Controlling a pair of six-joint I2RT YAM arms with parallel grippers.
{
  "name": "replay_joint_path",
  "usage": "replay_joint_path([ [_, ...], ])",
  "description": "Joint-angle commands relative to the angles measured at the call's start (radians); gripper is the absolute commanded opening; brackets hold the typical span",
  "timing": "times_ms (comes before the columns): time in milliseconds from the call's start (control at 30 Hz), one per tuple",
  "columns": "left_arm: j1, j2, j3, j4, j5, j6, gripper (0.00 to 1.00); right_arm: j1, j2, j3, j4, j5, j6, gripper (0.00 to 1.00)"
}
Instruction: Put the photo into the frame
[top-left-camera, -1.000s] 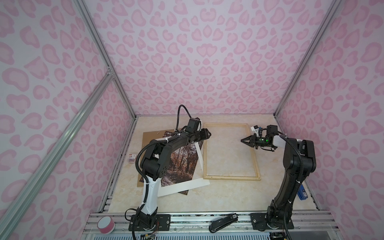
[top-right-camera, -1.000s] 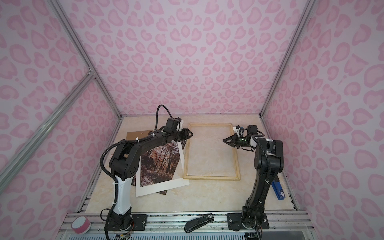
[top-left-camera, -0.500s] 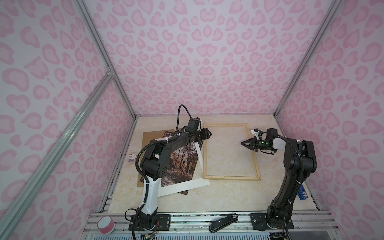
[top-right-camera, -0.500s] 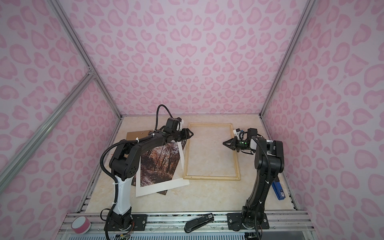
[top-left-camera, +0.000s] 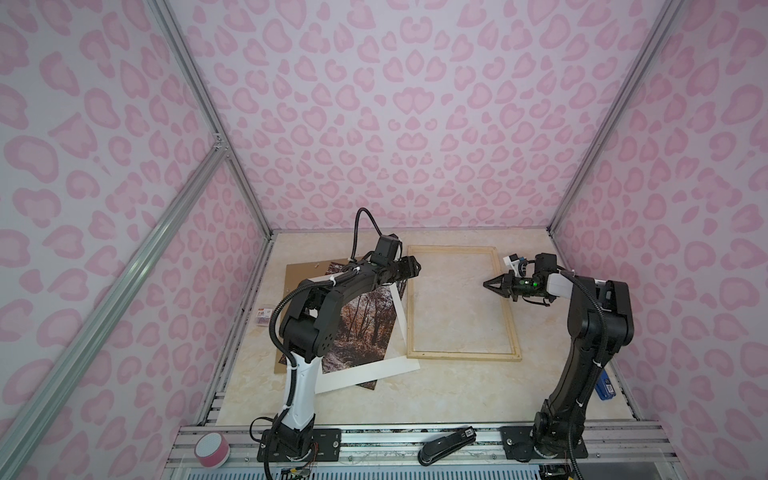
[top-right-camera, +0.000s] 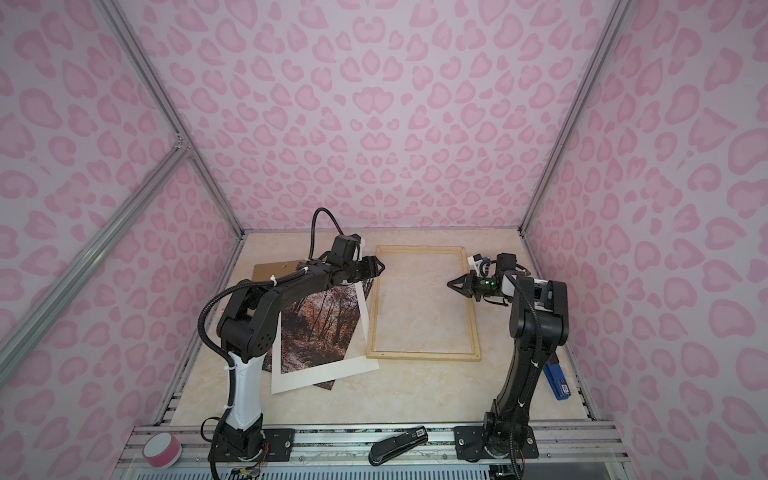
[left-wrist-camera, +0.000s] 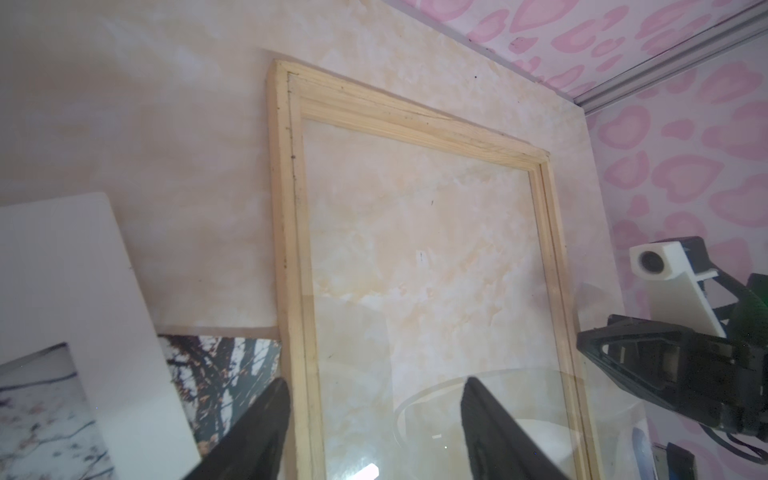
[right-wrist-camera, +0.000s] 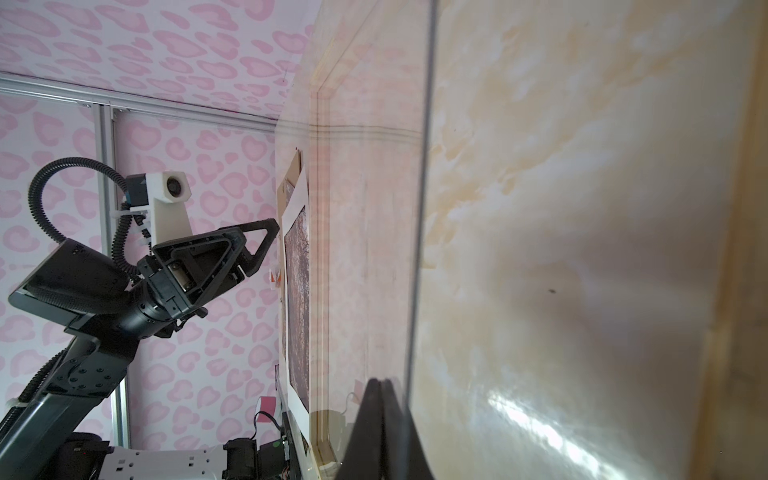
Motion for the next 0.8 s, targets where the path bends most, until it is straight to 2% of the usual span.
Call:
replay_joint_path([
  [0, 0.004, -0.032, -0.011, -0.016, -0.035, 0.018, 0.67, 0.000, 0.013, 0.014, -0.030, 0.017, -0.035, 0.00],
  [433, 0.004, -0.013, -0.014, -0.006, -0.004, -0.008, 0.58, -0.001, 0.020, -0.007, -0.031, 0.015, -0.044, 0.00],
  [767, 0.003, 0.003, -0.017, -0.024, -0.031, -0.032, 0.50, -0.004, 0.020, -0.008, -0.058, 0.027, -0.065, 0.00],
])
